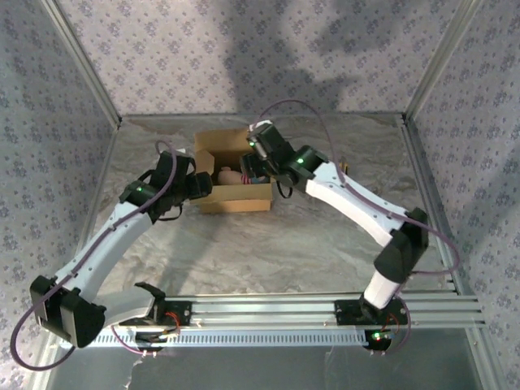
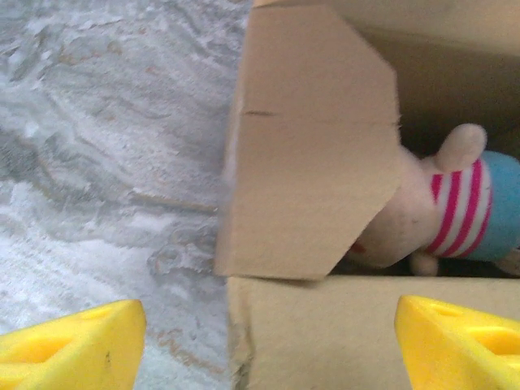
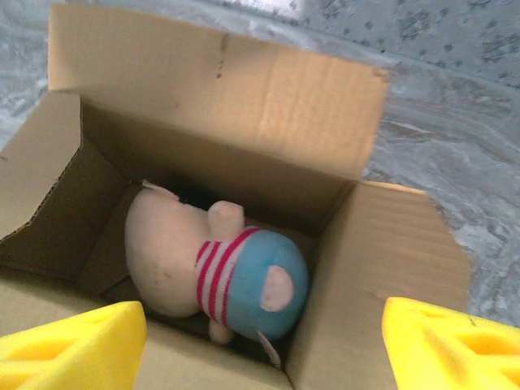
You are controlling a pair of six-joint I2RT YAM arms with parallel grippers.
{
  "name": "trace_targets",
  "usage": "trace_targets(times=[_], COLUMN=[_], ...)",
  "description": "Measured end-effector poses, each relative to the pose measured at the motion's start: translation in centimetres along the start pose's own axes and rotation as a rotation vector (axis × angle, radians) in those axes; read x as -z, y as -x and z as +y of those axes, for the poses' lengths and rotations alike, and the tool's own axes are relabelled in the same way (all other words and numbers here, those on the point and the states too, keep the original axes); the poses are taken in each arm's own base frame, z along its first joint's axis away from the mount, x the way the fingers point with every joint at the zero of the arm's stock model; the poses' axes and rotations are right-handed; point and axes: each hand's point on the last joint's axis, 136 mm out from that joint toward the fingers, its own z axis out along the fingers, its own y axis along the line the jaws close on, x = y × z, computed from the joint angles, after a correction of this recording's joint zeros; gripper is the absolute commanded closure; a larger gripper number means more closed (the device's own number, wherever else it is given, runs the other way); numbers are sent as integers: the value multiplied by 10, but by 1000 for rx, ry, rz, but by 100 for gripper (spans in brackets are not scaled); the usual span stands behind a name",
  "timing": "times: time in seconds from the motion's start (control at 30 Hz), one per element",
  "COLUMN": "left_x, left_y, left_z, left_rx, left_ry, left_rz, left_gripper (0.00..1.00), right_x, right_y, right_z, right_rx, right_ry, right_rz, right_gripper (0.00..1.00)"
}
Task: Unpack the express box
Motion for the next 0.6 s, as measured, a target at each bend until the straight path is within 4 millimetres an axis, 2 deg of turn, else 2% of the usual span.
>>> trace_targets(times=[0.17,0.33,0.47,0.6], left_x=[11,15,11,9], left_y=[-3,-10,-16,-19], left_z=[17,27,29,31], left_rx=[40,61,63,66], left_ry=[12,18,21,25], left_rz=[-20,-18,3,15], left_gripper=[18,18,18,18], right_x=[-40,-71,-89,-99], right_y=[-15,-27,-39,-45], right_z=[17,23,23,22], right_rx=[27,27,14,2], right_ry=[3,5,3,1], right_rz=[75,132,174,196], right_gripper=[22,23,23,24])
